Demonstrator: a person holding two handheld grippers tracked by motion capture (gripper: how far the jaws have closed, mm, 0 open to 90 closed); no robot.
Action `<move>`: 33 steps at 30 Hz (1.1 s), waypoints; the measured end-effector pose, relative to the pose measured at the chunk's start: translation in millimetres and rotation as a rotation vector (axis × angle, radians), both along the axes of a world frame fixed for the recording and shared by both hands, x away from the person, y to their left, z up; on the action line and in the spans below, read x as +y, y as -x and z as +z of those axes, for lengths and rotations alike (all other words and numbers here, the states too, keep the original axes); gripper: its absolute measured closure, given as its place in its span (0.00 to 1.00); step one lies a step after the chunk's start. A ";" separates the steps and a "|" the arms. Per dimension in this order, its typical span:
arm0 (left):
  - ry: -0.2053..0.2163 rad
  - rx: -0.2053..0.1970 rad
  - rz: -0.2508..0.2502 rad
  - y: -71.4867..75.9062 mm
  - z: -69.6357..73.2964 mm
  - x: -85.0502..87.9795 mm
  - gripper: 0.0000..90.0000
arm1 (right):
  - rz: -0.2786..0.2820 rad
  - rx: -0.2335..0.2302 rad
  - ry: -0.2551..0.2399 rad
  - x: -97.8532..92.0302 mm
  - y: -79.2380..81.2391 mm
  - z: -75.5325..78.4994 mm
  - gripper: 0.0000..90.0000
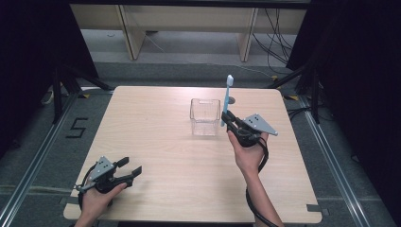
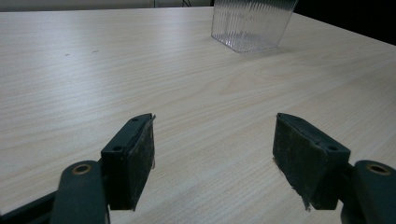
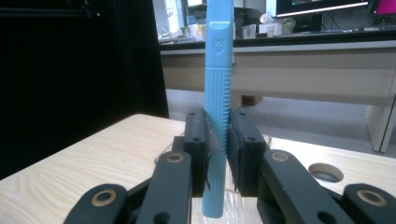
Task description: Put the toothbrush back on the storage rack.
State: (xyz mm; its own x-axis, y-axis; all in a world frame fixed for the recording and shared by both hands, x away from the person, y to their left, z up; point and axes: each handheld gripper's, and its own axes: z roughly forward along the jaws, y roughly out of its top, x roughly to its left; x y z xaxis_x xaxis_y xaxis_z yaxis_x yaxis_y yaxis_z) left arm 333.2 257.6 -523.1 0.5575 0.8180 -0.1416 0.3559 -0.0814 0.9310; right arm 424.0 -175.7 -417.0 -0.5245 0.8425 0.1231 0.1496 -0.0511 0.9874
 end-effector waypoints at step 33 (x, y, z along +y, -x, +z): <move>0.026 0.000 0.004 2.3 -0.2 1.3 0.32 | -0.029 -0.046 0.003 19.3 -39.7 -0.2 0.88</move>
State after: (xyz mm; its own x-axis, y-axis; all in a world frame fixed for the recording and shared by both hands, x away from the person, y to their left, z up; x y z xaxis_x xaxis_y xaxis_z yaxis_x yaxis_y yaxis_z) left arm 330.9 258.9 -523.3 0.5542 0.8163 -0.1629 0.3565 -0.0559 0.9326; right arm 463.8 -156.4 -417.2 -0.5047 0.8579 0.0970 0.1027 -0.0519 0.9934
